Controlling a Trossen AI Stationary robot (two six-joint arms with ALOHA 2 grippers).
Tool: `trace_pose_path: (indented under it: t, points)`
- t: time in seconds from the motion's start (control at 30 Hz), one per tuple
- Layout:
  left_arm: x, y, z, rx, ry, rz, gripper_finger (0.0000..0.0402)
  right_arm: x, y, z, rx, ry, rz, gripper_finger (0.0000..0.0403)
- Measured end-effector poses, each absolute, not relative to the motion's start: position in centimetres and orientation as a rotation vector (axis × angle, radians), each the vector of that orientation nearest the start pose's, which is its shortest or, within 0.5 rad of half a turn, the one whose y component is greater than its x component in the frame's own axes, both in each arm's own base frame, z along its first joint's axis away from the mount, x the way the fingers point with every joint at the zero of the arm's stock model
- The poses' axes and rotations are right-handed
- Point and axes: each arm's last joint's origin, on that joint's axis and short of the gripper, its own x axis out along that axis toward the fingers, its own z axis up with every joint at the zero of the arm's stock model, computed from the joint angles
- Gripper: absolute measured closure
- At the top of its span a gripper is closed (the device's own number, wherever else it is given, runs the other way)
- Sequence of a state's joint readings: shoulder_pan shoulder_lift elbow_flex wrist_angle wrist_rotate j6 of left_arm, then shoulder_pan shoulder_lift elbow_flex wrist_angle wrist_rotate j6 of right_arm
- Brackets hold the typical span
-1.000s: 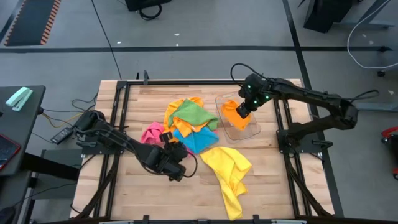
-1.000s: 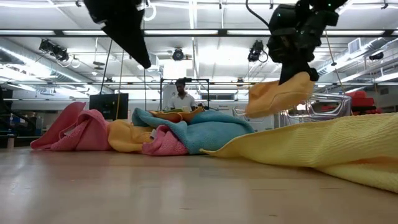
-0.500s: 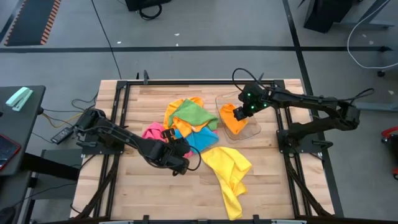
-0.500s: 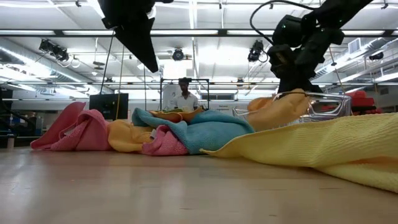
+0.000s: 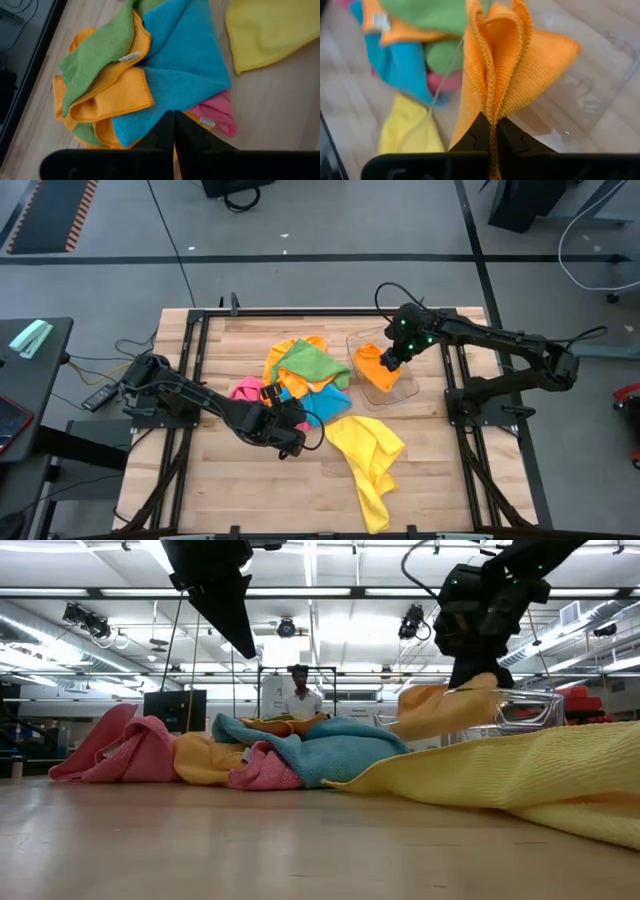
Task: Fold microfiber towels
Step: Put the bottom orange towel into the transparent bin
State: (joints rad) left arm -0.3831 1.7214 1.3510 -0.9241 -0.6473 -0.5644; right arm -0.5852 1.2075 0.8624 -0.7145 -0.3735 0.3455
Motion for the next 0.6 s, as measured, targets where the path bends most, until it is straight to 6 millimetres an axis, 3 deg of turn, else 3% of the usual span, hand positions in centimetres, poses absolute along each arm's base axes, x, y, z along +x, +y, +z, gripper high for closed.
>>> trace_pose_path:
  t: [0.2, 0.37, 0.6]
  points:
    - [31.7, -10.9, 24.5, 0.164, 1.009, 0.506, 0.0386, 20.4, -12.5, 26.3, 0.550, 1.094, -0.181, 0.0392]
    - [31.7, -11.0, 24.5, 0.186, 1.013, 0.492, 0.0393, 22.3, -14.2, 27.6, 0.211, 1.227, -0.047, 0.0392]
    - [31.4, -11.7, 24.4, 0.189, 1.007, 0.477, 0.0372, 24.5, -15.7, 27.0, -0.131, 1.249, 0.184, 0.0392]
